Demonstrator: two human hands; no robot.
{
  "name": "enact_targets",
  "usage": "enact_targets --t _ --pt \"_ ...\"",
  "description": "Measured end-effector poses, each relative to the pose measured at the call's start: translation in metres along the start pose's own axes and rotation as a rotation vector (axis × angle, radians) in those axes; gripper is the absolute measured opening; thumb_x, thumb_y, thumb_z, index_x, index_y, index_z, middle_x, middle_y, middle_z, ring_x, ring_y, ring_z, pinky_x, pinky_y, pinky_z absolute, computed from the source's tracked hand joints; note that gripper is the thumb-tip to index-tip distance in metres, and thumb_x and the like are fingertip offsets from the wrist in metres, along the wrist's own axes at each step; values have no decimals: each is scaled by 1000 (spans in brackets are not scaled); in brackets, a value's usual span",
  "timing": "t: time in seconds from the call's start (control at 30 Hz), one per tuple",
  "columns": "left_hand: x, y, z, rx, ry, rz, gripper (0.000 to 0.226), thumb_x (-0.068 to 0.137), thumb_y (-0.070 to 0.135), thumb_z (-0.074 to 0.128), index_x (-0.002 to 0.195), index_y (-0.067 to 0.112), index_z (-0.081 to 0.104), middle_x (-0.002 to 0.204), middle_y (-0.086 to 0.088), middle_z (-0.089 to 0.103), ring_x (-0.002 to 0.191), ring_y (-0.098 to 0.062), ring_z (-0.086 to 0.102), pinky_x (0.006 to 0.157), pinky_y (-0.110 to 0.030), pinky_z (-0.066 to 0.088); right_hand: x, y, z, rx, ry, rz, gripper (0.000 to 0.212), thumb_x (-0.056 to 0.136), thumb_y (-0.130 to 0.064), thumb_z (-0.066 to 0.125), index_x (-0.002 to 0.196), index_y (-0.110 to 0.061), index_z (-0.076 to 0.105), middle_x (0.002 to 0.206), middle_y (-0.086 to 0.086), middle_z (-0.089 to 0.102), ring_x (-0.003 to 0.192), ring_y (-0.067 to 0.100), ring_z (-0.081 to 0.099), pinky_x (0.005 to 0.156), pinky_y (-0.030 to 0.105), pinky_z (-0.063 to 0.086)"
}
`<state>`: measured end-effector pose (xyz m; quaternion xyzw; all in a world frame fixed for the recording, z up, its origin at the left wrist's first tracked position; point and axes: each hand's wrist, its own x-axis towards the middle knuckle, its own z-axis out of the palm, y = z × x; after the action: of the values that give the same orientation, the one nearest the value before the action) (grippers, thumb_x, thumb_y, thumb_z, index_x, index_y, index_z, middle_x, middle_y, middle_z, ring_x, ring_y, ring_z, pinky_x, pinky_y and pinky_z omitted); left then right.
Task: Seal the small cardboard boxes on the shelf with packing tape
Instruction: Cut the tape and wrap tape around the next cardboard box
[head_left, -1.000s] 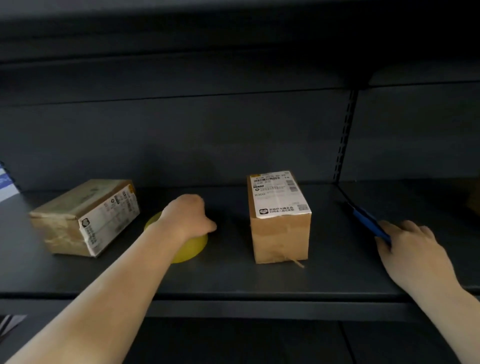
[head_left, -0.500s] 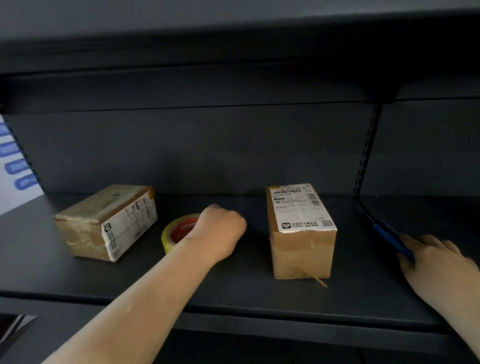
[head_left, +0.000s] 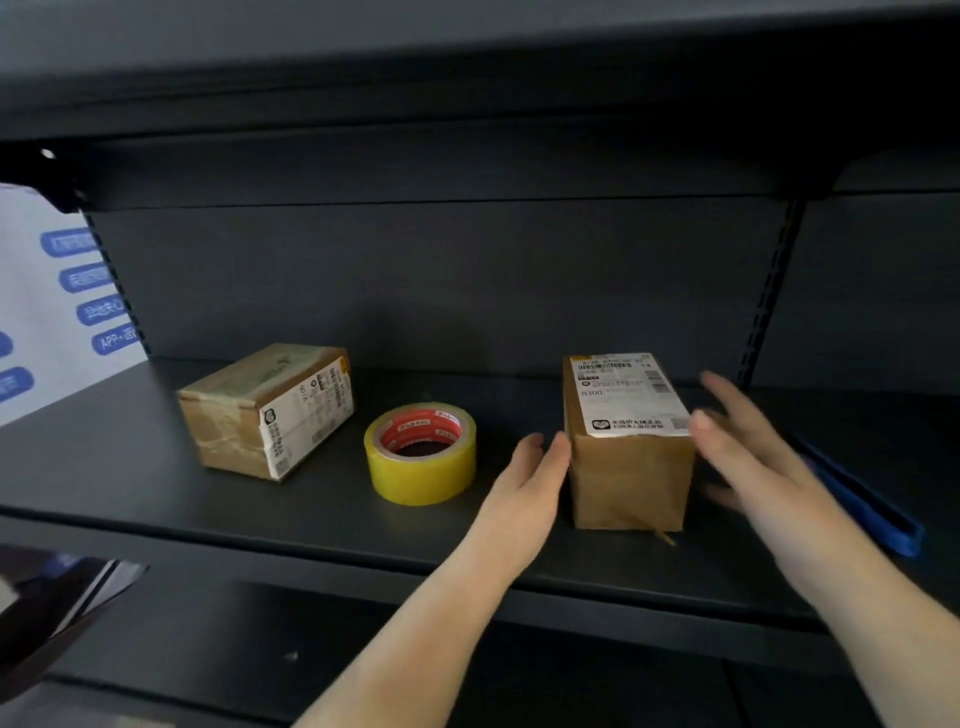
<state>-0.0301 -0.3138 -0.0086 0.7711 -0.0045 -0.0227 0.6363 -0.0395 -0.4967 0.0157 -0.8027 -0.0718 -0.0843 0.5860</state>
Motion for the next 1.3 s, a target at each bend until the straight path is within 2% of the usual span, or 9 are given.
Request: enact_targets --t 0.07,0.2,0.3,0.4,0.57,0.9,1.03,1.23,1.3 --pt "4 2 6 -30 -16 -54 54 92 55 30 141 32 30 146 4 38 132 -14 34 93 -24 25 5 -2 16 59 -12 -17 91 48 -84 59 131 -59 30 136 -19 41 123 8 40 102 36 36" --pt "1 12 13 -184 -65 -103 47 91 54 34 133 36 43 135 6 52 100 -1 47 68 -10 31 8 5 29 54 84 -69 58 78 -46 64 130 -48 40 113 -29 45 97 -11 49 69 11 40" --pt "3 6 9 -272 -58 23 52 84 58 47 131 36 47 132 6 56 109 -7 54 90 -23 42 -5 8 30 11 124 -204 61 77 -41 65 133 -40 40 112 -37 41 98 -29 40 71 1 42" --pt "0 -4 1 -475 -116 162 63 71 55 61 128 33 50 124 4 63 114 -15 59 95 -36 49 -19 7 33 -30 132 -330 64 77 -42 63 135 -38 38 134 -24 41 122 -12 37 99 24 43" --pt "-8 -8 -3 -626 -91 264 61 65 44 69 122 33 53 126 0 62 113 -17 60 83 -32 56 -35 1 38 -27 139 -458 64 77 -45 62 134 -40 35 143 -15 35 131 2 34 102 39 43" --pt "-35 7 2 -266 173 484 78 58 35 76 127 43 39 130 16 50 116 0 51 89 -27 50 -38 0 39 149 119 -259 102 49 -62 69 139 -37 28 134 -14 41 117 -2 46 79 10 47" --pt "-39 11 2 -206 155 512 74 62 38 75 128 39 41 119 20 56 109 3 55 81 -19 53 -37 3 41 272 111 -216 75 56 -66 65 124 -51 37 112 -26 57 103 -4 57 73 12 50" --pt "-19 7 4 -34 153 357 75 70 35 74 136 31 38 121 8 55 112 -5 54 90 -30 52 -32 11 39 -61 75 -63 47 69 -77 38 96 -43 57 88 -21 66 86 -4 60 64 11 41" --pt "-13 8 4 -35 140 310 70 74 37 71 135 28 39 107 18 58 100 6 58 81 -19 54 -30 14 40 -184 56 -19 47 67 -76 32 92 -42 54 87 -18 64 83 -2 59 70 20 43"
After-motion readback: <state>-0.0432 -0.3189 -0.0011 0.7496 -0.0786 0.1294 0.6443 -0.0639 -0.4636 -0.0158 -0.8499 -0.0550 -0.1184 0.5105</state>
